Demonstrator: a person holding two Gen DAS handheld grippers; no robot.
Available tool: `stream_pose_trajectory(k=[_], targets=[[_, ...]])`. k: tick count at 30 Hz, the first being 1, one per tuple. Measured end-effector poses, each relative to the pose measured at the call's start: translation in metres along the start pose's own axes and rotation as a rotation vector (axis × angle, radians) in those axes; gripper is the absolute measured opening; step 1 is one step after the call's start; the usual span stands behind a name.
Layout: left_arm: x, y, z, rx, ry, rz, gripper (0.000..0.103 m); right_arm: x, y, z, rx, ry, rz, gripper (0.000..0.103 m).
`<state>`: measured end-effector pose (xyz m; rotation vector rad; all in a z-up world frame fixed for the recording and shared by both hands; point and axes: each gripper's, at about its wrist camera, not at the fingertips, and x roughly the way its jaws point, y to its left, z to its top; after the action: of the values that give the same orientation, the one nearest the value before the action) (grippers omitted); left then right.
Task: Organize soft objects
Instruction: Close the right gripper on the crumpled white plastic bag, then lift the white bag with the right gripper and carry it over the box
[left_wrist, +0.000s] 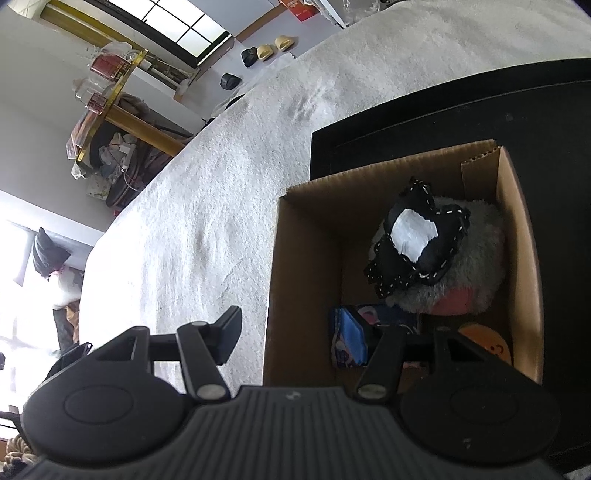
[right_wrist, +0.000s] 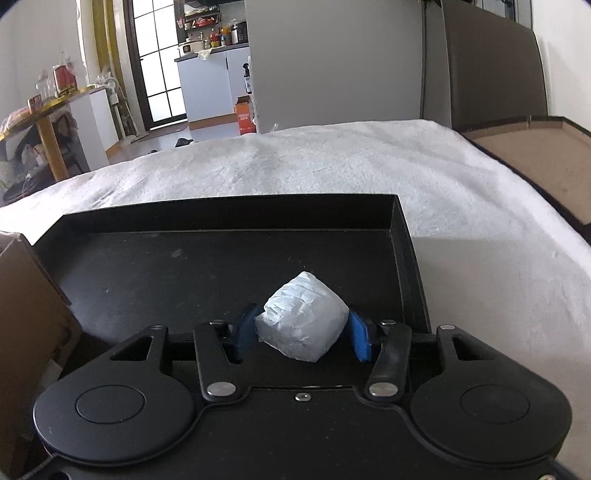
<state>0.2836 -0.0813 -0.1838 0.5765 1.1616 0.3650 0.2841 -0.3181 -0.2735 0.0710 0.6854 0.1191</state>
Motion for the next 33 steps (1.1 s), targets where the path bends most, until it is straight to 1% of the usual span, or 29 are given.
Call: stream_pose_trajectory(k=[3, 7, 18, 28, 33], targets=[[-0.003, 0.003, -0.006, -0.007, -0.006, -0.024, 0.057, -0.007, 0.004, -0.004, -0.01, 0.011, 0.008, 0.05], [-0.007, 0.007, -0.014, -0.021, -0.006, -0.06, 0.057, -0.021, 0.012, -0.006, -0.039, 0.005, 0.012, 0.05], [-0.026, 0.021, -0.038, -0.051, -0.055, -0.148, 0.057, -0.063, 0.012, -0.003, -0.001, 0.014, -0.011, 0.05], [-0.036, 0.045, -0.062, -0.097, -0.075, -0.23, 0.057, -0.106, 0.038, -0.001, -0.057, -0.017, -0.015, 0.05], [-0.034, 0.059, -0.072, -0.125, -0.082, -0.272, 0.057, -0.122, 0.055, 0.003, -0.09, -0.034, -0.006, 0.05]])
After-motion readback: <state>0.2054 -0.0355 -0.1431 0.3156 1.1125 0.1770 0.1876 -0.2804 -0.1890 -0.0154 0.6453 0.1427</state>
